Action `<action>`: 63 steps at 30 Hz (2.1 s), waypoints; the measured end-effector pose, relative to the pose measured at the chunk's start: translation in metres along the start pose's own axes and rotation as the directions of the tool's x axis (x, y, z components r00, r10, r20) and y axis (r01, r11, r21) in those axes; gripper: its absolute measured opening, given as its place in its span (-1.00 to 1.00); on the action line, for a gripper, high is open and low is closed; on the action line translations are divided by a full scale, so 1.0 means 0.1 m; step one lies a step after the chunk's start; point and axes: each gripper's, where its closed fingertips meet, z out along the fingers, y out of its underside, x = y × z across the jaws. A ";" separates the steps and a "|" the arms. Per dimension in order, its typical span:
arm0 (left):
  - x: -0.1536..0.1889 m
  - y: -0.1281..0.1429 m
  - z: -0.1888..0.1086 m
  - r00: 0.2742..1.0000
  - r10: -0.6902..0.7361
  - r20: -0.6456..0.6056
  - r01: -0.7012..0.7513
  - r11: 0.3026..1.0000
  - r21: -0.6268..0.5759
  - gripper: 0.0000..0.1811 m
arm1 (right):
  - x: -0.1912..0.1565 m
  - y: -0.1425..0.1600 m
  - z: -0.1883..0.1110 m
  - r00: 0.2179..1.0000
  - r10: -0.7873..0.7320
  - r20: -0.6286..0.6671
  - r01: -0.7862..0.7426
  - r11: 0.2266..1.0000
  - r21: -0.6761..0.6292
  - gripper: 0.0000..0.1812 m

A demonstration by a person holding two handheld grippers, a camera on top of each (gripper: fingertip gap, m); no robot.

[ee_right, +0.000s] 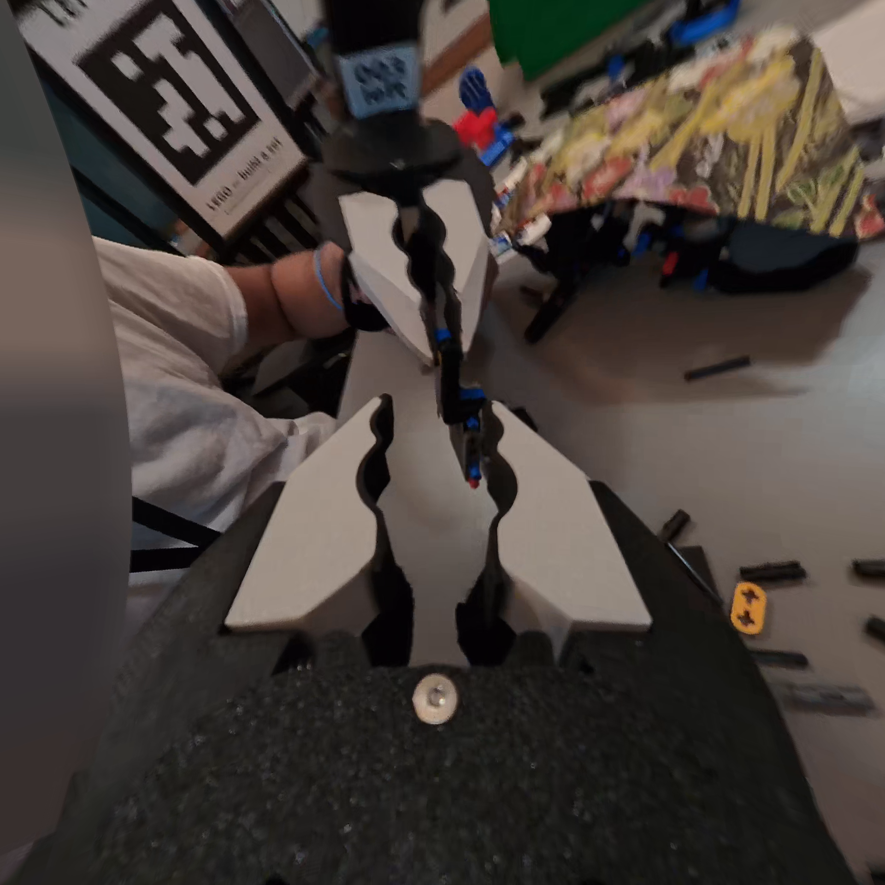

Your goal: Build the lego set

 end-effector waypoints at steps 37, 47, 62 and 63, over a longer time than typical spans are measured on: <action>0.08 0.00 -0.03 0.966 -0.203 -0.158 0.205 0.979 -0.007 -0.95 | -0.06 -0.09 0.16 0.999 0.010 0.049 -0.014 0.997 0.079 -0.92; 0.02 -0.02 -0.02 0.982 -0.161 -0.103 0.163 0.987 0.015 -0.94 | -0.02 -0.09 0.12 0.970 0.194 0.149 -0.210 0.973 0.100 -0.93; -0.04 -0.01 -0.05 0.960 -0.249 -0.124 0.252 0.968 0.009 -0.95 | 0.04 -0.01 0.16 0.998 0.060 0.036 -0.062 0.997 0.045 -0.92; -0.02 0.01 -0.04 0.963 -0.240 -0.126 0.241 0.970 -0.003 -0.95 | 0.03 -0.03 0.14 0.996 0.077 0.051 -0.080 0.995 0.061 -0.92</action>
